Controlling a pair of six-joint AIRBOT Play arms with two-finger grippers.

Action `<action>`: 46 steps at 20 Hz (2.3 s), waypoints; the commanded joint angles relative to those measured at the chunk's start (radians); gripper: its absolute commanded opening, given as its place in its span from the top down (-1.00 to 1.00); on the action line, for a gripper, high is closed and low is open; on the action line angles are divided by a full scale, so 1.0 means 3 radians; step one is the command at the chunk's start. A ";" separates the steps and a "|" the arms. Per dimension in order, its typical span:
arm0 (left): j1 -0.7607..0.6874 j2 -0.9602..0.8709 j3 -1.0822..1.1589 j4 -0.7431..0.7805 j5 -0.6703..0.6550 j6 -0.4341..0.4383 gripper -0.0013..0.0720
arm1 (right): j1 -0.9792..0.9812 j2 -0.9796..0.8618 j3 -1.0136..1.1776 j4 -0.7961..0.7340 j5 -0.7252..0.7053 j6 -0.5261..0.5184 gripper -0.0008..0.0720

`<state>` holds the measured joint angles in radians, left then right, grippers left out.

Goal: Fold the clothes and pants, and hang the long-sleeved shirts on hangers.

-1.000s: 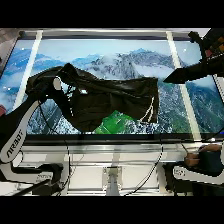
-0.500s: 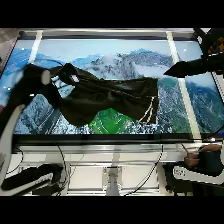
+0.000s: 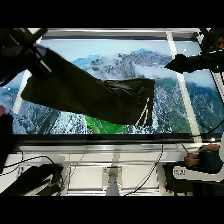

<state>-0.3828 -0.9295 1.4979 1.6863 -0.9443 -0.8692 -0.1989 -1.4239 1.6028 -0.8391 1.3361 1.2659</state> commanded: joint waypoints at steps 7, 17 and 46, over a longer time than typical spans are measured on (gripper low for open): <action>-0.0366 -0.1383 0.0028 -0.1539 0.0203 0.0065 0.95 | 0.0170 -0.0015 0.0001 -0.0270 -0.0062 0.0033 0.91; -0.0941 -0.1937 0.0029 -0.1560 0.1404 -0.0047 0.17 | 0.0170 -0.0015 0.0000 -0.0444 0.0023 0.0039 0.91; 0.0936 0.0296 -0.3635 -0.1713 0.1775 -0.4301 -0.66 | -0.0515 0.1129 -0.2450 0.0679 -0.0328 -0.0436 -0.57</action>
<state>-0.1051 -0.7834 0.4328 1.1759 -0.5259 -2.0182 -0.3531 -1.0870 0.8703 -0.6350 1.2423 1.1320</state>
